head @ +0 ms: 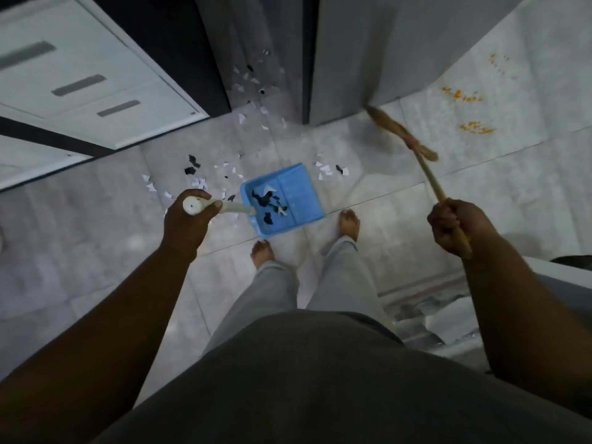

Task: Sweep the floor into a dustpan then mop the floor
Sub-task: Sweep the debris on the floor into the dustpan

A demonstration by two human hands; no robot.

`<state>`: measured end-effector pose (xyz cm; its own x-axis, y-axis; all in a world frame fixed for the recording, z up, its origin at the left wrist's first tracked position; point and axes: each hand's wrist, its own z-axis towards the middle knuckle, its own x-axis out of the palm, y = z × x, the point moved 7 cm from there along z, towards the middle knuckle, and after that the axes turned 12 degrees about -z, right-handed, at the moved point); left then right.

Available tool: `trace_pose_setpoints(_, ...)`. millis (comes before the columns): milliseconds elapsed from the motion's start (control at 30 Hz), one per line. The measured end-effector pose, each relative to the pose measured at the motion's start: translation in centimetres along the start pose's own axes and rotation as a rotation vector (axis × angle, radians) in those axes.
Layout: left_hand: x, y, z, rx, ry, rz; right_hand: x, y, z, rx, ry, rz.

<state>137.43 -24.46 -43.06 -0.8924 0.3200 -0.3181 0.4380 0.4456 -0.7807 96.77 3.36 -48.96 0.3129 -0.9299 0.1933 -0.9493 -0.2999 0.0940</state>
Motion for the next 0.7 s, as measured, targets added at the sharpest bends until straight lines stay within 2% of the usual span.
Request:
trace_pose_setpoints(133,-3.6,1.7,0.6,0.0,0.022,-0.019,2.4,-5.1,2.4,-0.012,-0.019,0.16)
trace_pose_setpoints(233,-6.3,2.7,1.1,0.016,0.016,-0.012,6.1,-10.4,4.2,0.026,0.031,0.257)
trace_pose_setpoints(433,-10.1,4.5,1.9,0.018,-0.013,-0.032,13.1,-19.2,4.0,0.089,0.099,0.198)
trace_pose_setpoints(567,-11.2,4.9,1.6,0.011,-0.051,0.003,13.1,-20.4,2.0,0.11,0.143,0.074)
trace_pose_setpoints(700,-10.9,4.3,1.6,0.015,-0.031,0.029,10.4,-17.9,0.2,0.061,0.127,0.035)
